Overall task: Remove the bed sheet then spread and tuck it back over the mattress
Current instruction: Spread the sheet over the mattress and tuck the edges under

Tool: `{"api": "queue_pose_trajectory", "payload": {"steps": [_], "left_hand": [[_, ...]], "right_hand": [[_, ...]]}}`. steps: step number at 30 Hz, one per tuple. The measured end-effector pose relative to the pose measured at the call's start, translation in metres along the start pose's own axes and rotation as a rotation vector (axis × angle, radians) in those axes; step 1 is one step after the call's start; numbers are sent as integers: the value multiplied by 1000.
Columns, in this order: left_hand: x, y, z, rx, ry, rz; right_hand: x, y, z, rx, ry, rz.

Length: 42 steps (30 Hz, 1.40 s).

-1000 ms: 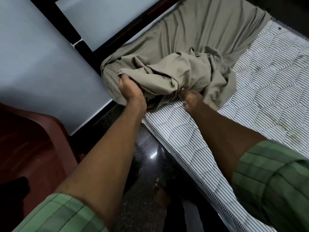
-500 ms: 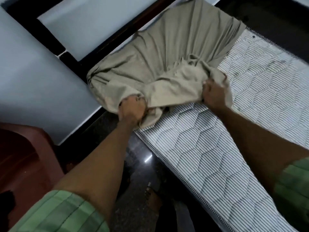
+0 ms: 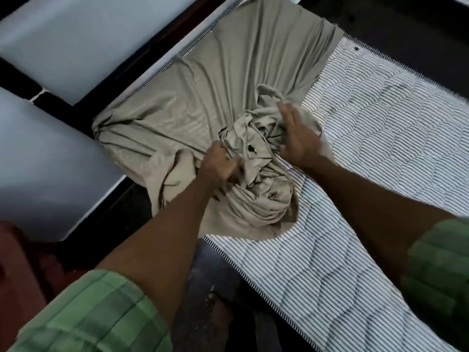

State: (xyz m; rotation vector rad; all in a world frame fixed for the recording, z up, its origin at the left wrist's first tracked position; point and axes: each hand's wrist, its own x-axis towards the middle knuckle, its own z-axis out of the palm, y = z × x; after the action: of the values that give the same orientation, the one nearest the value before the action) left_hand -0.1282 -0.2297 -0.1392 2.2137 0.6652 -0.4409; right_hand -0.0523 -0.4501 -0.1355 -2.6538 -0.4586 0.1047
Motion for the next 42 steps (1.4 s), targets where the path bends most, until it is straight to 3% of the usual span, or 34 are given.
{"api": "queue_pose_trajectory", "payload": {"steps": [2, 4, 7, 9, 12, 13, 15, 17, 19, 21, 22, 24, 26, 29, 31, 34, 36, 39, 41, 42], "left_hand": [[6, 13, 23, -289, -19, -194], [10, 19, 45, -420, -40, -278], [13, 21, 71, -544, -15, -326], [15, 30, 82, -331, 72, -223], [5, 63, 100, 229, 219, 261], [-2, 81, 111, 225, 129, 387], [-23, 116, 139, 87, -223, 521], [-37, 149, 179, 125, -480, 673], [-45, 179, 215, 311, -717, 650], [-47, 199, 241, 339, -826, 599], [-45, 206, 248, 239, -828, 564], [-39, 219, 250, -51, -777, 415], [-24, 224, 244, -217, -541, 390], [10, 220, 230, -30, 85, 379], [41, 216, 216, 72, 264, 376], [87, 216, 197, 255, 140, 380], [107, 213, 194, 387, 61, 345], [139, 207, 205, 39, 86, 31], [154, 202, 207, -84, 50, -153], [158, 198, 206, -62, 32, -148]], "right_hand": [[22, 3, 9, -50, -199, -55], [34, 2, 16, -176, -384, -96], [26, 9, 16, -305, -446, -99], [20, 31, 12, -359, -492, -48], [17, 70, -18, -462, -624, 56], [17, 89, -32, -461, -653, 141], [10, 136, -64, -538, -683, 298], [3, 225, -80, -645, -718, 468], [-10, 315, -94, -655, -765, 637], [-26, 326, -124, -553, -793, 771], [-31, 308, -139, -508, -727, 768], [-28, 284, -147, -467, -477, 646], [-15, 268, -134, -223, -203, 633], [19, 246, -91, 207, 23, 744], [40, 244, -66, 419, 40, 828], [55, 239, -50, 541, -137, 745], [51, 231, -35, 321, -351, 453], [23, 202, -1, -51, -381, 103], [23, 201, 7, -50, -362, 50], [34, 203, 4, -42, -339, 57]]}}
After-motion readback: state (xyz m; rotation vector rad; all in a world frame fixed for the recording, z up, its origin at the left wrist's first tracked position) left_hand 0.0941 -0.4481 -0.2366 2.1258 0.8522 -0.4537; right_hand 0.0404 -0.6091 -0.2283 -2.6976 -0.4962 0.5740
